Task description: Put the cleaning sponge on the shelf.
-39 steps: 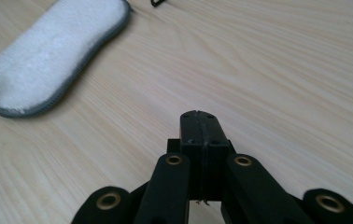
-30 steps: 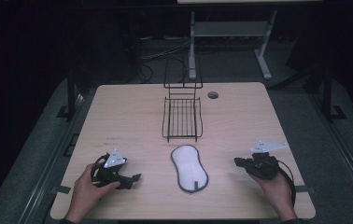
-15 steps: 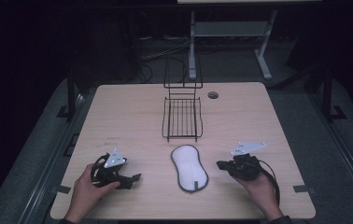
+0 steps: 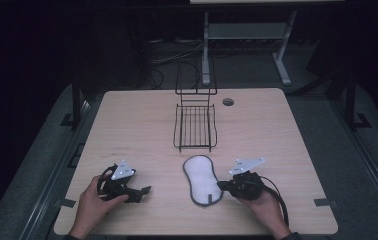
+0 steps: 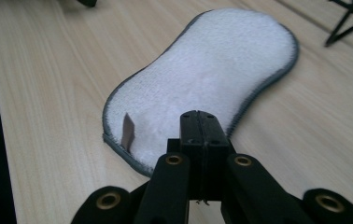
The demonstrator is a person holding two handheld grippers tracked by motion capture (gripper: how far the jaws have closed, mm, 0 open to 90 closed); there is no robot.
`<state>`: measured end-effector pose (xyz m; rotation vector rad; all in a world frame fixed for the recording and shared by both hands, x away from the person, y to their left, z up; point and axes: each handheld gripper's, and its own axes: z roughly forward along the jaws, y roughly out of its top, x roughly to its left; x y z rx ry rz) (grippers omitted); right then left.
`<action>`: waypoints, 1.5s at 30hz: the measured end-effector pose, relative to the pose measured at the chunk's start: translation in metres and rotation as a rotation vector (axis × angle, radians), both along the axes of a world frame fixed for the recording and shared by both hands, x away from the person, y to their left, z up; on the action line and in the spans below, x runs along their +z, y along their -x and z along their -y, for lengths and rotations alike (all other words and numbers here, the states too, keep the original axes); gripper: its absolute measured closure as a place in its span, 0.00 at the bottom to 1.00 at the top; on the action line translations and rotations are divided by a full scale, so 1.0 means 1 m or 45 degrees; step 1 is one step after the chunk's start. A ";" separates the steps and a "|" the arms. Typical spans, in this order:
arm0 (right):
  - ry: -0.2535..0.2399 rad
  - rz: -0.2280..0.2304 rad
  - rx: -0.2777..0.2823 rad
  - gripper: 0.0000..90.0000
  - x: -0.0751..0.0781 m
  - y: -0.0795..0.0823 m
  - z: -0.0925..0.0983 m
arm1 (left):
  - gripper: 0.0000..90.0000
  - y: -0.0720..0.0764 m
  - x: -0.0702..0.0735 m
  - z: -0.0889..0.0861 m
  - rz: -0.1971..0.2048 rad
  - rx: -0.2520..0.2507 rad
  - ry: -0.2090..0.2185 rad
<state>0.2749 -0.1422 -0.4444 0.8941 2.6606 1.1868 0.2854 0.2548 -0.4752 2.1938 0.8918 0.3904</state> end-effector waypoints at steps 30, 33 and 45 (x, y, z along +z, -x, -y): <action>0.048 -0.048 0.022 0.99 -0.009 -0.005 -0.009 | 0.14 0.000 0.000 0.000 -0.001 0.001 0.001; 0.056 -0.046 0.011 0.99 -0.008 -0.006 -0.004 | 0.14 0.000 0.000 0.000 -0.001 0.001 0.001; 0.066 -0.056 -0.059 0.99 -0.008 -0.002 0.023 | 0.14 0.000 0.000 0.000 0.000 0.001 0.001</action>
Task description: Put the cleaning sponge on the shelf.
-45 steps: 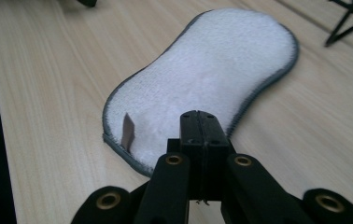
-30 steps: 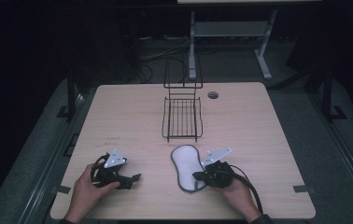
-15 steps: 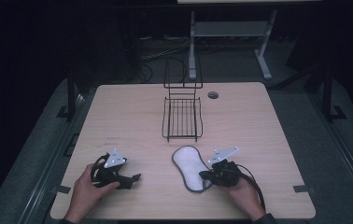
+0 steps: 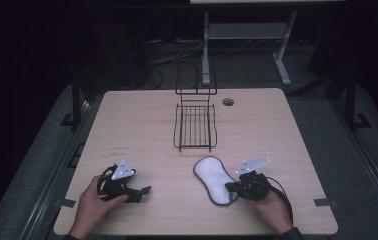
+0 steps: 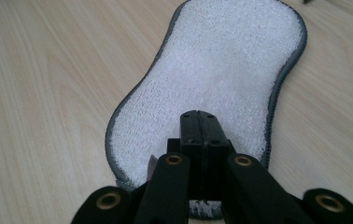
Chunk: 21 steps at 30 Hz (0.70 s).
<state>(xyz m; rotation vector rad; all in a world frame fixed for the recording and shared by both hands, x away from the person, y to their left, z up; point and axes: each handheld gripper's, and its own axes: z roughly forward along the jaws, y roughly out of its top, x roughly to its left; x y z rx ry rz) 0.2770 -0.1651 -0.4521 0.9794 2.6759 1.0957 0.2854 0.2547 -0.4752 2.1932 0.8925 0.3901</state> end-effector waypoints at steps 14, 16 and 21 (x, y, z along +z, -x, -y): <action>0.033 -0.005 -0.079 0.99 0.002 0.011 0.042 | 0.14 0.000 0.000 0.000 0.000 0.000 0.000; 0.036 -0.007 -0.092 0.99 0.002 0.012 0.048 | 0.14 0.000 0.000 0.000 0.000 0.000 0.000; 0.038 0.000 -0.116 0.98 0.002 0.013 0.062 | 0.14 0.000 0.000 0.000 0.000 0.000 0.000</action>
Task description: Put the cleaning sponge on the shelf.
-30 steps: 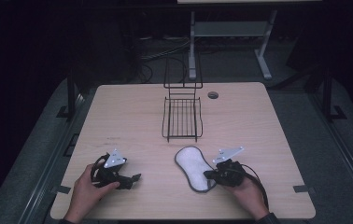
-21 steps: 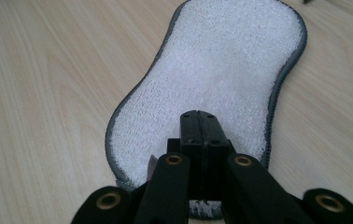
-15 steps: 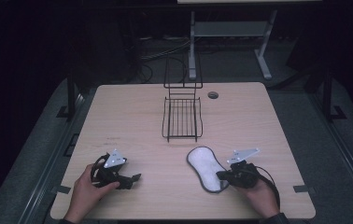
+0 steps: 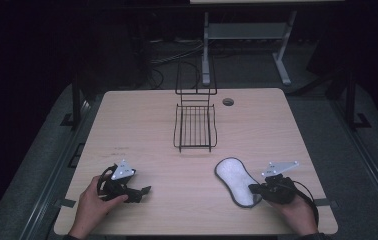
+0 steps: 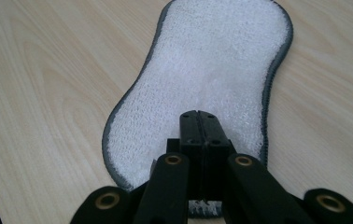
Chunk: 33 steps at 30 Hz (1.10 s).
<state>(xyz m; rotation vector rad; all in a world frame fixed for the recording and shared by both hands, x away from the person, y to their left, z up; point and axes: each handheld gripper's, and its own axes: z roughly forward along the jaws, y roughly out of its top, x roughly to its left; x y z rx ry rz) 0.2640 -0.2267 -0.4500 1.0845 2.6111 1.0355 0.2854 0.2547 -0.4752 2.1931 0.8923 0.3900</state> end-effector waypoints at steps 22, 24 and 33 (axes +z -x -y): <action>-0.037 0.016 -0.069 0.84 0.007 -0.005 0.018 | 0.14 0.000 0.000 0.000 0.000 0.000 0.000; -0.053 0.024 -0.087 0.76 0.009 -0.005 0.018 | 0.14 0.000 0.000 0.000 0.000 0.000 0.000; -0.030 0.008 -0.175 0.24 0.009 -0.022 0.004 | 0.14 0.000 0.000 0.000 0.000 0.000 0.000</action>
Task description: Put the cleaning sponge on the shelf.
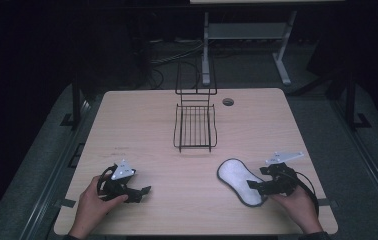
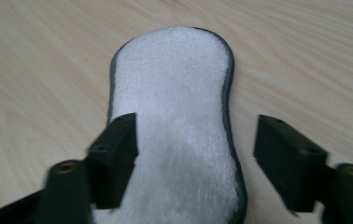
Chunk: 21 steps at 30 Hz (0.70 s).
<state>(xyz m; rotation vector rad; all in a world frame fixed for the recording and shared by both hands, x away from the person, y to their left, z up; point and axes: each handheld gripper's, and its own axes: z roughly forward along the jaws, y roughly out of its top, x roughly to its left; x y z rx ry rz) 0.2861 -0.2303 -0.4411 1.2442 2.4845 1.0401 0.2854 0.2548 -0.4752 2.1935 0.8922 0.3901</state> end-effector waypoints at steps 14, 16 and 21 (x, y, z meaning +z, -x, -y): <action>0.017 -0.010 -0.003 0.11 -0.011 -0.016 -0.024 | 0.14 0.000 0.000 0.000 0.000 0.000 0.000; 0.032 -0.016 0.008 0.11 -0.014 -0.016 -0.027 | 0.14 0.000 0.000 0.000 0.000 0.000 0.000; 0.059 -0.017 0.012 0.11 -0.017 -0.017 -0.030 | 0.14 0.000 0.000 0.000 0.000 0.000 0.000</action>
